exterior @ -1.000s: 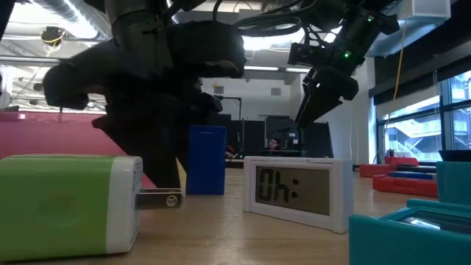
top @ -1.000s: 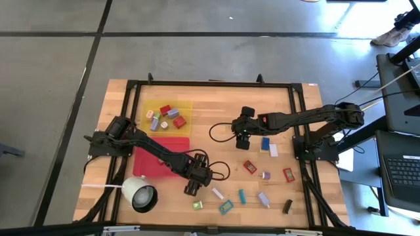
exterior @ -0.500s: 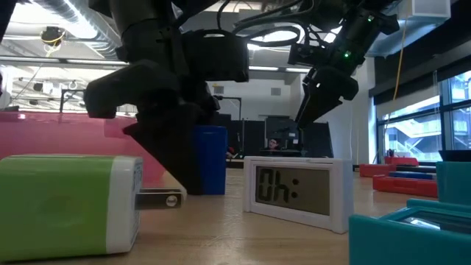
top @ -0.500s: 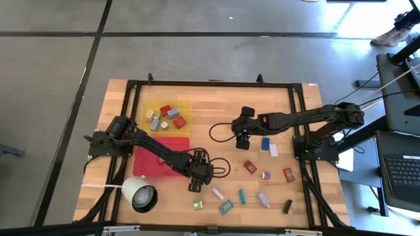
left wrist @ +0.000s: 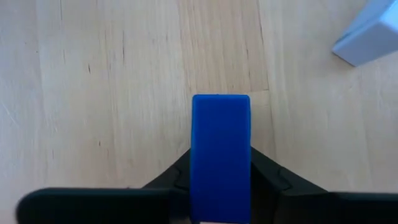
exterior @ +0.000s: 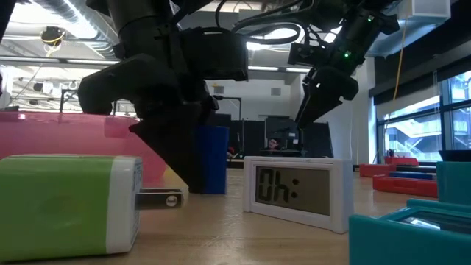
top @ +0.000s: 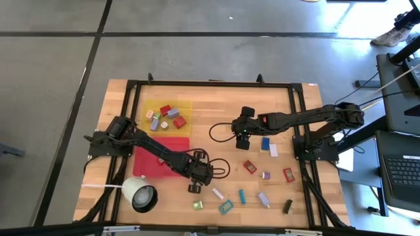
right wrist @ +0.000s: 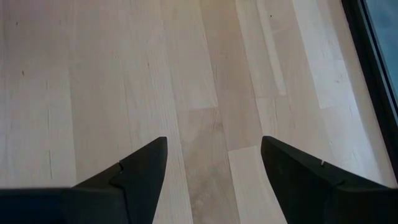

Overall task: Pick & Place Office items
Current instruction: Put the blue timer into the red bin

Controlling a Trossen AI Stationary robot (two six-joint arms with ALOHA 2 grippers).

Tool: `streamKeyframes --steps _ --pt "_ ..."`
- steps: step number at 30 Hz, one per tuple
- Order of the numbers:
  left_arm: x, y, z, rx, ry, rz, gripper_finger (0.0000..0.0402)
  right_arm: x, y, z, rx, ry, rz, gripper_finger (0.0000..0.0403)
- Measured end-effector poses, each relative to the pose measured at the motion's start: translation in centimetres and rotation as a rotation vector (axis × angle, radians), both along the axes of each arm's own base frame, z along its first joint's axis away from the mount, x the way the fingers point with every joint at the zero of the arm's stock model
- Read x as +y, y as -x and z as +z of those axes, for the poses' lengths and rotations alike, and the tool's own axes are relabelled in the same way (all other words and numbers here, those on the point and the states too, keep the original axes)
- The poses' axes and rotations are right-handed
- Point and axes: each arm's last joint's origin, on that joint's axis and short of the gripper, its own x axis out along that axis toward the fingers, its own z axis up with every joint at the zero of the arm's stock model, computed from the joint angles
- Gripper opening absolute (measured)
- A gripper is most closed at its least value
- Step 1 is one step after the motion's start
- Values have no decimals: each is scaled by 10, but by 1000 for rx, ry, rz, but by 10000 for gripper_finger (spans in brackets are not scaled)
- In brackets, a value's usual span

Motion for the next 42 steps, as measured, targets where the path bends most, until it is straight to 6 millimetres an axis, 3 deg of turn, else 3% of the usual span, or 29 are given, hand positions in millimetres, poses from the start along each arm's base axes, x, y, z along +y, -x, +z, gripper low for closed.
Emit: streamKeyframes --steps 7,13,18,22,29,42 --pt "3 8 16 10 25 100 55 0 0 0 -2 0 0 263" --pt "10 22 52 -55 33 229 58 0 -1 0 -6 0 0 263" --pt "21 50 90 -52 48 370 58 0 -1 1 -14 0 0 263" --pt "26 81 103 83 26 505 58 0 -2 1 -20 0 0 263" --pt "24 111 99 362 -2 692 58 0 -2 1 -22 0 0 263" --pt "8 98 55 533 -126 592 59 0 -2 1 -27 0 0 263"
